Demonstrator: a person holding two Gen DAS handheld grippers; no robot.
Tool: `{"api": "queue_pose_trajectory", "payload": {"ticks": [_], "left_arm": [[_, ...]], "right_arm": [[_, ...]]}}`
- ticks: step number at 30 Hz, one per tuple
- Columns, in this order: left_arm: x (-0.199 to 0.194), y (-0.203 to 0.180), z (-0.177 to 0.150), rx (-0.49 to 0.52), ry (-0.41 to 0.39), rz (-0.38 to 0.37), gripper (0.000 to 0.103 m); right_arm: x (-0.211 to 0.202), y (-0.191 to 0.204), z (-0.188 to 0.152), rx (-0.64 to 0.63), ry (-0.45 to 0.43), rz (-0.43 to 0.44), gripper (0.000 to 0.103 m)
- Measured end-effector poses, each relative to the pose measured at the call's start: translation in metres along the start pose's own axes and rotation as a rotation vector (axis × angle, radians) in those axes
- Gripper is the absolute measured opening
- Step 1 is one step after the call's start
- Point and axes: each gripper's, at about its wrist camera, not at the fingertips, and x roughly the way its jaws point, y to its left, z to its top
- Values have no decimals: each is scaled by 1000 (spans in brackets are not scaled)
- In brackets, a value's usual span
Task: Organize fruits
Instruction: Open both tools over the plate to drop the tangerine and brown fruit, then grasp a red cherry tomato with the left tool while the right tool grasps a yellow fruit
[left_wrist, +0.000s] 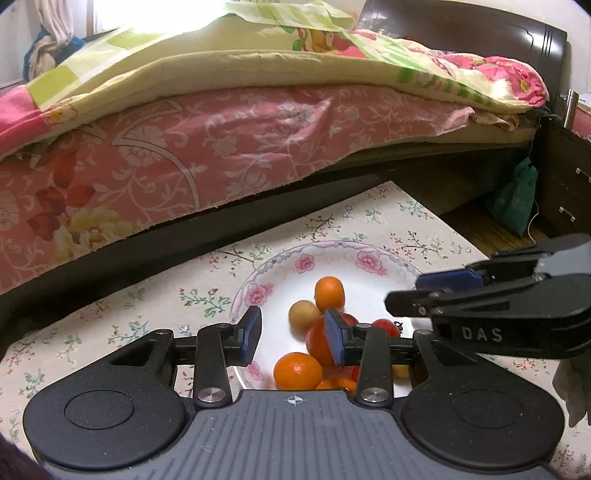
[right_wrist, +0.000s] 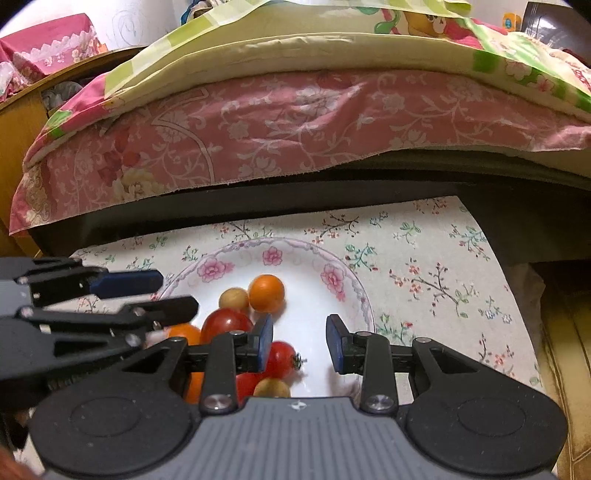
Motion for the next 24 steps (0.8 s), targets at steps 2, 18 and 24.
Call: {"api": "queue_pose_trajectory", "payload": {"ticks": [2, 18, 24], "left_arm": [[-6, 1, 0, -1, -1, 1, 49], [-63, 7, -36, -39, 69, -25, 53], [-65, 6, -40, -26, 80, -46, 56]], "right_arm": [[-7, 1, -5, 3, 1, -1, 32], [-51, 48, -57, -16, 63, 63, 33], [-32, 53, -73, -23, 127, 67, 33]]}}
